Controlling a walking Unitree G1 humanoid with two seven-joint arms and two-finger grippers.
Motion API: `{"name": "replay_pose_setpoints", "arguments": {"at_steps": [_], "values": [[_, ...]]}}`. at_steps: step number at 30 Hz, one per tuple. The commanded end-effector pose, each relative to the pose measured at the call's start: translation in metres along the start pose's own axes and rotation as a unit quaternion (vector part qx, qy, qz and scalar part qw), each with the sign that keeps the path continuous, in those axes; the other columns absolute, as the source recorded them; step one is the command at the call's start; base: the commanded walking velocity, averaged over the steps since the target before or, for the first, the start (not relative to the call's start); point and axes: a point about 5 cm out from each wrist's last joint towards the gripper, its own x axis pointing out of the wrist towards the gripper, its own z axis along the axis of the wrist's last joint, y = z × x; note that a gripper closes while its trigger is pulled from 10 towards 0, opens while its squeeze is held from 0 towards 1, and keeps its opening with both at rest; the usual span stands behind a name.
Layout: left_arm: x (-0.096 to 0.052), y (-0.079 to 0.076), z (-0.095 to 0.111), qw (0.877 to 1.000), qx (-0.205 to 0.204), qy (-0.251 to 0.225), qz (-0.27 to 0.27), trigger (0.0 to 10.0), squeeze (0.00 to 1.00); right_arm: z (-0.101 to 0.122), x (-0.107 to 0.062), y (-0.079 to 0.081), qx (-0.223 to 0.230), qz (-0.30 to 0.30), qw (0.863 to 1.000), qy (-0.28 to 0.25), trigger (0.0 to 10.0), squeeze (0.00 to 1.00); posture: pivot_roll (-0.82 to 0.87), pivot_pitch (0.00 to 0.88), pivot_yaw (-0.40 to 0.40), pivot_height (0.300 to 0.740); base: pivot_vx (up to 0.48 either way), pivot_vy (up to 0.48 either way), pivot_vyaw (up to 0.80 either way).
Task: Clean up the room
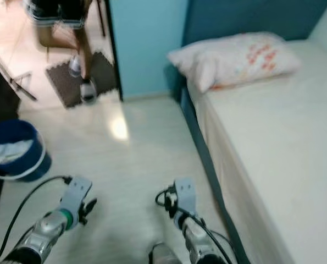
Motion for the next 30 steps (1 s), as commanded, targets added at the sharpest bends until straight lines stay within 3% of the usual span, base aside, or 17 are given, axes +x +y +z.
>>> {"name": "replay_pose_setpoints", "arguments": {"at_steps": [1, 30], "values": [[-0.0025, -0.0002, -0.0080, 1.000, 0.004, 0.013, -0.001, 10.0, 0.00, -0.0065, -0.0026, 0.0006, 0.003, -0.001, 1.000, 0.012, 10.0, 0.00, -0.10, 0.092, 0.074, 0.740, 0.000, 0.000, -0.78], [-0.0017, 0.0008, -0.0066, 1.000, 0.010, 0.012, 0.003, 10.0, 0.00, -0.0048, -0.0014, 0.0001, 0.001, 0.000, 1.000, 0.012, 10.0, 0.00, -0.09, 0.074, 0.073, 0.740, 0.000, 0.000, -0.78]]}}
